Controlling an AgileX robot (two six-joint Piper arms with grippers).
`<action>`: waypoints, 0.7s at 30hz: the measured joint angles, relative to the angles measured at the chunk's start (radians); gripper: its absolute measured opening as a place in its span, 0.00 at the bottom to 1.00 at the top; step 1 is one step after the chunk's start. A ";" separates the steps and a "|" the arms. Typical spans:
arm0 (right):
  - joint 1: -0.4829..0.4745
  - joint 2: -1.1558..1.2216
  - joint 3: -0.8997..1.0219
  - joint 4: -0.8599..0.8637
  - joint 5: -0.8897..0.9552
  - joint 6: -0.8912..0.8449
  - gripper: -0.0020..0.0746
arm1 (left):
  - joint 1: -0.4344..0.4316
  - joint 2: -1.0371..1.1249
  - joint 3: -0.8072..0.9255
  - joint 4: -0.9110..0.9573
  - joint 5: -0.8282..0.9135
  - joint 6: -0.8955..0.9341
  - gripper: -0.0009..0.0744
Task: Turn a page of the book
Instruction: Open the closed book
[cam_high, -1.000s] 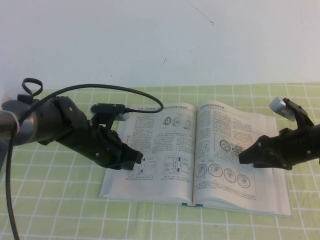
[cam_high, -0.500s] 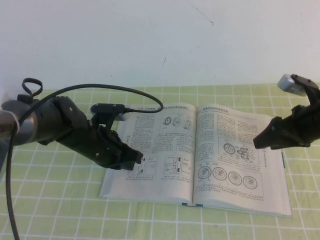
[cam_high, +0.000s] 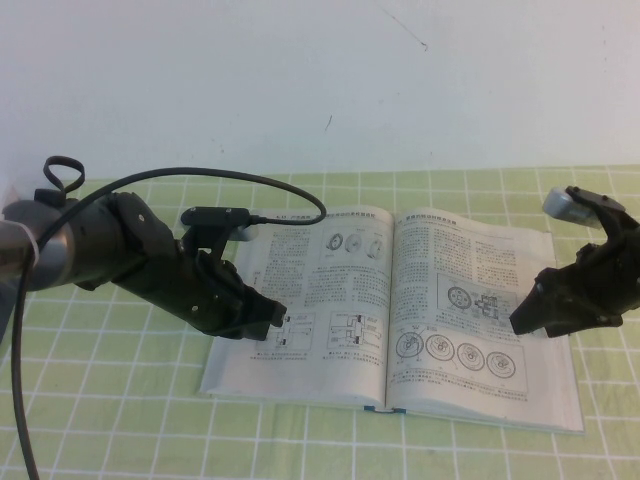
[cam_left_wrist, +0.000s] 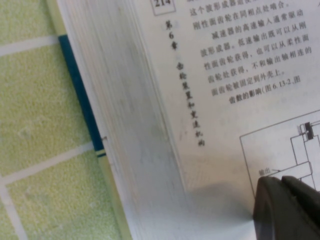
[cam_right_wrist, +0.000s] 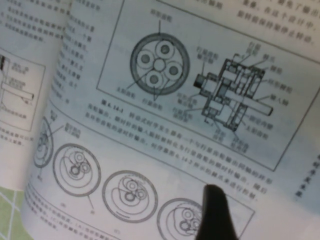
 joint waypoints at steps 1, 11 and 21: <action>0.003 0.008 0.000 0.000 0.000 0.000 0.60 | 0.000 0.000 0.000 -0.002 0.000 0.000 0.01; 0.029 0.041 -0.010 0.053 0.000 -0.002 0.60 | 0.000 0.002 0.000 -0.012 -0.003 0.000 0.01; 0.063 0.063 -0.012 0.181 -0.004 -0.063 0.60 | 0.000 0.002 0.000 -0.014 -0.003 0.000 0.01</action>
